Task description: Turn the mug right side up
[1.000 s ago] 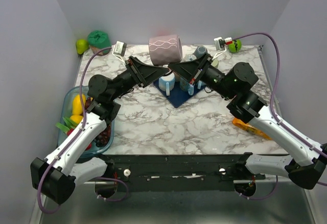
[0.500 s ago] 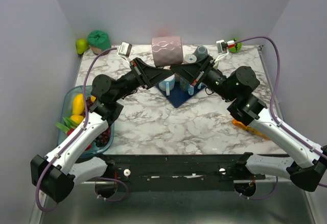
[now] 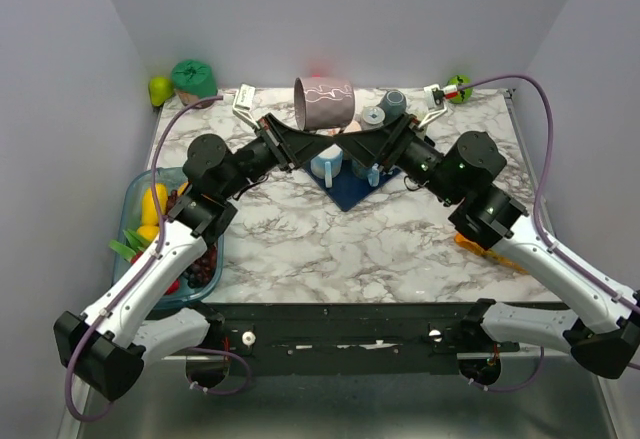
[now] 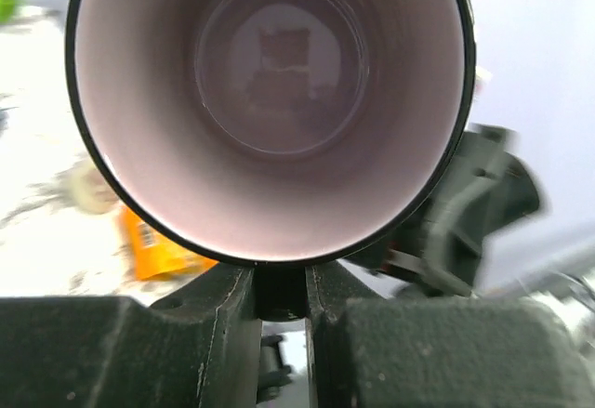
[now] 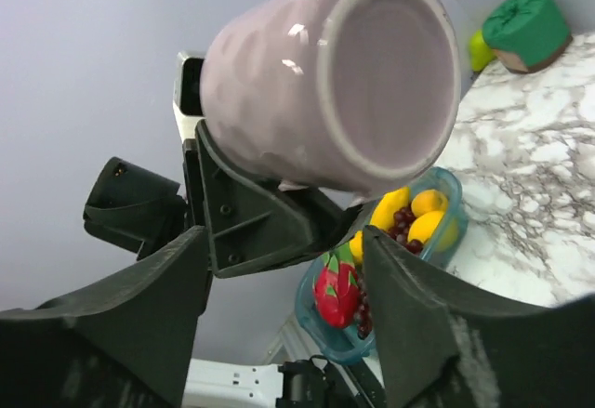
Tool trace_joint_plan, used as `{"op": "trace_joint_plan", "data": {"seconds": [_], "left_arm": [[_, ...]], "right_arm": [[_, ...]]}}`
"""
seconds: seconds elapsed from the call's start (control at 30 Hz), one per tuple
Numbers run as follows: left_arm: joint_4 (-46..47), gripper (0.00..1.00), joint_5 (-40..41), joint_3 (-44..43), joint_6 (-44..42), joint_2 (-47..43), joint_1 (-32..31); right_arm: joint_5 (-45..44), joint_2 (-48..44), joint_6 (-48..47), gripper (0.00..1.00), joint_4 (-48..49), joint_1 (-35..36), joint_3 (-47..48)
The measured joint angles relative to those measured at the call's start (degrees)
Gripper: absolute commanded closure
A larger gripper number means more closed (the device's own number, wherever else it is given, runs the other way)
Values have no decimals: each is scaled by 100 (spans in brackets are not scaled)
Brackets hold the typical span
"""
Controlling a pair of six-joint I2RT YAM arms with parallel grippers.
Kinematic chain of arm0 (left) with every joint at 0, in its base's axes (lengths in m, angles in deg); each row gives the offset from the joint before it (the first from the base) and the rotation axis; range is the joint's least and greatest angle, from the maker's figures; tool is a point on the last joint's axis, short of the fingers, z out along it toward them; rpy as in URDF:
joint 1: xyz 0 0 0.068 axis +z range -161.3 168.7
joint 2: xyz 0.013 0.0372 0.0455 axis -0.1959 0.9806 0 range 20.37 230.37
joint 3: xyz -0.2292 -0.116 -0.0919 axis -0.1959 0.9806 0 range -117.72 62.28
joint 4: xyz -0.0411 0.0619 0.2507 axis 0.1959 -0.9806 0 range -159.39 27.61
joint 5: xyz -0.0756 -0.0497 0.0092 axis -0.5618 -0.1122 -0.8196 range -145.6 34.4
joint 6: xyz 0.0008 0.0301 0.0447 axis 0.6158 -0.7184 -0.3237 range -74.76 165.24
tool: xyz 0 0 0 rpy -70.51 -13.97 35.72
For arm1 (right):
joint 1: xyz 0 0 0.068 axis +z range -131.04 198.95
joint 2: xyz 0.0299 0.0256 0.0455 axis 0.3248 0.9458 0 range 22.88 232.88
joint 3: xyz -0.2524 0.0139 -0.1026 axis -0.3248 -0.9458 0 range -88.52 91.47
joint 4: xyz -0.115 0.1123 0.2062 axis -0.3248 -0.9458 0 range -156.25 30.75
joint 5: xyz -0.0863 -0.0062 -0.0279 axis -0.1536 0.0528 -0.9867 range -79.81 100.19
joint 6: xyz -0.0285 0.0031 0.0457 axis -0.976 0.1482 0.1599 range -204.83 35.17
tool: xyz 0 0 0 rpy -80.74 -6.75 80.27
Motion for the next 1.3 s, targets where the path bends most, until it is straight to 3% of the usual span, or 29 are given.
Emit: {"op": "trace_joint_plan", "data": {"seconds": [0.23,0.33,0.43,0.67,0.93,1.3], "left_arm": [[-2430,100,1001,-894,-1364,22,11],[-3545,100,1650,-1460,-2074,129,11],[-4352,100,2365,-1808,-2691,310,11],[-5845,100,3781,-1963,-3681,1161,31],[-6170,100,4240,-1545,-4201,2070,232],[-5967,100,4140,-1421,-4299,3412,938]], "right_arm": [[-706,-365,-192,16,-741,0,-26],[-1110,-562,-205,23,-1113,0,-162],[-1541,-682,-212,23,-1606,0,-260],[-2376,-92,-400,11,-3193,-2,201],[-2581,846,-586,8,-4341,-2,424],[-2498,1486,-713,7,-4610,-33,424]]}}
